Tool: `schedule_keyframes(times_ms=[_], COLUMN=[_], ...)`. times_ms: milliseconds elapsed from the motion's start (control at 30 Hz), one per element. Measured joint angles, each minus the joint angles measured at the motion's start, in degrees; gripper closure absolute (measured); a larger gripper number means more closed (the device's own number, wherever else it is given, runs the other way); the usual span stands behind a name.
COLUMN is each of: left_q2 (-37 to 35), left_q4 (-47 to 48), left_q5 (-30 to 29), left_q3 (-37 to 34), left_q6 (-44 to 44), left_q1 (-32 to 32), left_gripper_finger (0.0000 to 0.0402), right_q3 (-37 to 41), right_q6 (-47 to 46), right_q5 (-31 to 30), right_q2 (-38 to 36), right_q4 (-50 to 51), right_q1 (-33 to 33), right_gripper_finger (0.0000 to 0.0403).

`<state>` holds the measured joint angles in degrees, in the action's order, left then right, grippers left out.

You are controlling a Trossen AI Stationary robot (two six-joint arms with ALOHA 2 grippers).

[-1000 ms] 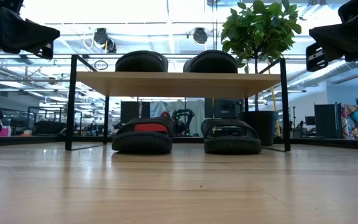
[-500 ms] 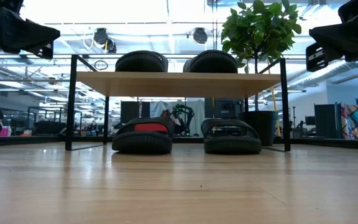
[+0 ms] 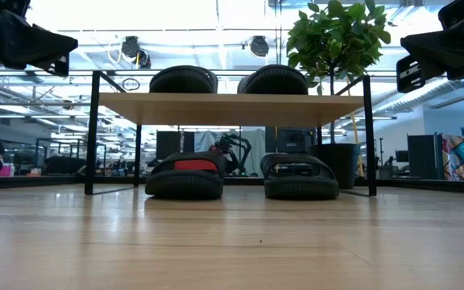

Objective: Pick and place slides into the shelf
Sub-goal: Return to Home Position

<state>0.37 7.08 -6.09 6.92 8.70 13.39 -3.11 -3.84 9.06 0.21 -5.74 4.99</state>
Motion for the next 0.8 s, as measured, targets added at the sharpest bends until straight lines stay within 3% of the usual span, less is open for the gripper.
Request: schedule_keyframes(times_ms=[433, 800], left_q2=[0.0, 0.0], left_q4=[0.0, 0.0], left_q5=[0.0, 0.0], left_q3=[0.0, 0.0], left_q6=[0.0, 0.0], left_q1=[0.0, 0.0], left_gripper_finger=[0.0374, 0.0395], right_q3=[0.0, 0.0], right_q6=[0.0, 0.0], right_q5=[0.0, 0.0], right_q2=[0.0, 0.0], right_q4=[0.0, 0.0], right_q1=[0.0, 0.0], right_gripper_finger=[0.0403, 0.0403])
